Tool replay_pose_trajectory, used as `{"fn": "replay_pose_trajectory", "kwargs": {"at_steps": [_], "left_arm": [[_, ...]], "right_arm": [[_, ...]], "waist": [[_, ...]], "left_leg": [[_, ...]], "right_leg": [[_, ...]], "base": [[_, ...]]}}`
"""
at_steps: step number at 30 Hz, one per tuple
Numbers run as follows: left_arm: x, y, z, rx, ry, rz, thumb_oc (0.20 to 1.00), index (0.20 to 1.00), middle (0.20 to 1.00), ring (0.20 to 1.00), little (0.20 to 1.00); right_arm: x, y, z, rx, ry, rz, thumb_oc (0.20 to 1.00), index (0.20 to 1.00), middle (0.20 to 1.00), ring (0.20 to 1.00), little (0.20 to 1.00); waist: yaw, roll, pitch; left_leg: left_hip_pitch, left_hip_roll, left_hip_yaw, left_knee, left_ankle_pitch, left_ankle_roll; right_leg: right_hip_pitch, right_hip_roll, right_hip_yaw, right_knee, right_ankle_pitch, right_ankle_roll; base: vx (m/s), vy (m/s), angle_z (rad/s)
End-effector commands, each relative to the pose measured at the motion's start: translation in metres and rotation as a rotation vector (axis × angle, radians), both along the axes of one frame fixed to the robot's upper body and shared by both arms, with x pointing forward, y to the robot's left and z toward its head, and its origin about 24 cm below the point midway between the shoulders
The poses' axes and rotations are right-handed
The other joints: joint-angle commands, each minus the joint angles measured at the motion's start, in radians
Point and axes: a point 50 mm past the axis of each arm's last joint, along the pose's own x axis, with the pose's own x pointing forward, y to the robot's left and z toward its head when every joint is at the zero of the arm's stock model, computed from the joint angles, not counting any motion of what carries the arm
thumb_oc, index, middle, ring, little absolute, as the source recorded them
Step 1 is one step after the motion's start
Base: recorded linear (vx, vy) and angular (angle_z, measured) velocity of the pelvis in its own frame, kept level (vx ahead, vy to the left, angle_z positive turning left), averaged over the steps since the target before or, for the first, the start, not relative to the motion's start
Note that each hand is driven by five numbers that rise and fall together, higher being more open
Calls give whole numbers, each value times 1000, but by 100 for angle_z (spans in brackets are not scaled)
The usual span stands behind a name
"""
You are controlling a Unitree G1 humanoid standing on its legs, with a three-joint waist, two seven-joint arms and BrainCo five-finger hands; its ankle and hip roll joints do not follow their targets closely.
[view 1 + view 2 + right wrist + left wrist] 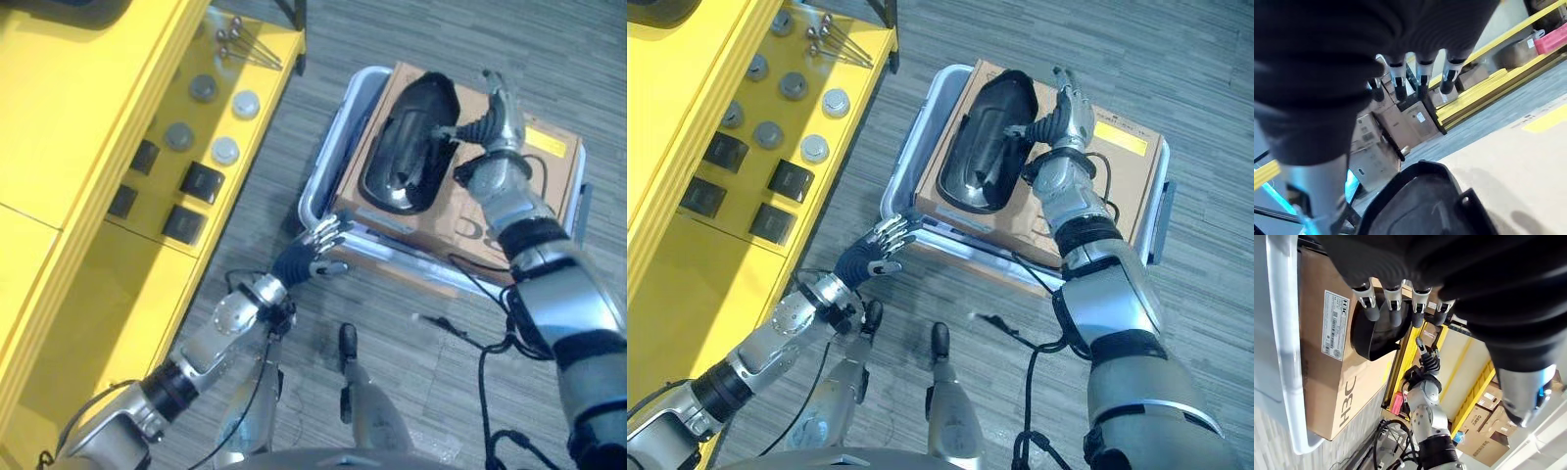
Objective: Move parts from the plastic box to the shelf.
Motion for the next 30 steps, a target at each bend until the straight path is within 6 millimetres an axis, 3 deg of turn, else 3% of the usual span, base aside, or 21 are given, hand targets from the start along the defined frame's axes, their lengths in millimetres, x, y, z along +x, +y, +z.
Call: {"fn": "replay_pose_trajectory", "kwargs": {"at_steps": [1,5,8,11,13,14,15,16,22,24,30], "left_arm": [[3,6,17,-73,-88,60,1000,1000,1000,1000,1000],[6,8,19,-63,-99,85,1000,1000,1000,1000,1000],[9,13,16,-47,-101,121,1000,1000,1000,1000,1000],[9,14,16,-40,-110,125,1000,1000,1000,1000,1000],[9,15,15,-32,-111,125,1000,1000,1000,1000,1000],[8,14,14,-25,-114,118,1000,1000,1000,1000,1000],[8,14,14,-25,-114,118,1000,1000,1000,1000,1000],[6,14,13,-22,-113,105,1000,1000,1000,1000,1000],[7,16,10,-13,-99,121,1000,1000,1000,1000,1000],[8,24,7,2,-92,148,1000,1000,1000,1000,1000],[10,41,3,72,-103,221,1000,1000,1000,1000,1000]], "right_arm": [[-4,-21,20,-7,-39,-103,1000,1000,1000,1000,1000],[-4,-29,8,-2,54,-160,1000,1000,1000,1000,1000],[-6,-33,-22,-9,212,-170,1000,1000,1000,1000,1000],[-7,-34,-33,11,265,-163,1000,1000,1000,1000,1000],[-8,-35,-42,30,309,-162,605,605,605,605,605],[-10,-36,-54,39,361,-160,200,200,200,200,200],[-10,-36,-54,39,362,-160,200,200,200,200,200],[-15,-42,-68,63,407,-176,200,200,200,200,200],[-22,-50,-81,127,413,-180,200,200,200,200,200],[-27,-56,-87,27,442,-202,200,200,200,200,200],[-35,-52,-97,-50,363,-164,200,200,200,200,200]], "waist": [[15,-17,-14],[21,-5,-7],[31,11,-1],[35,17,-2],[37,22,-4],[42,31,-6],[41,31,-6],[48,42,-13],[48,38,-22],[45,25,-31],[20,2,-53]], "left_leg": [[65,-56,50,-10,-172,34],[56,-60,45,-10,-167,30],[47,-65,37,-10,-159,28],[43,-68,33,-10,-157,26],[39,-70,31,-10,-155,26],[39,-73,29,-10,-154,25],[38,-73,28,-10,-154,25],[39,-77,22,-10,-153,24],[49,-78,16,-10,-158,24],[64,-73,21,-10,-166,28],[101,-59,27,-10,-186,32]], "right_leg": [[-81,-20,31,-5,22,11],[-85,-23,23,-5,22,14],[-91,-26,16,-5,23,15],[-95,-28,13,-5,23,16],[-96,-30,9,-5,22,17],[-96,-32,5,-5,21,16],[-96,-32,4,-5,21,16],[-91,-37,-5,-5,18,16],[-77,-39,-11,-5,11,16],[-61,-38,-11,-5,6,16],[-27,-34,-6,-5,-13,13]], "base": [[-3,15,-3],[-7,11,4],[-3,4,1],[-1,1,1],[0,0,0],[0,2,5],[0,6,13],[1,4,16],[-1,1,10],[0,0,0],[18,-19,0]]}}
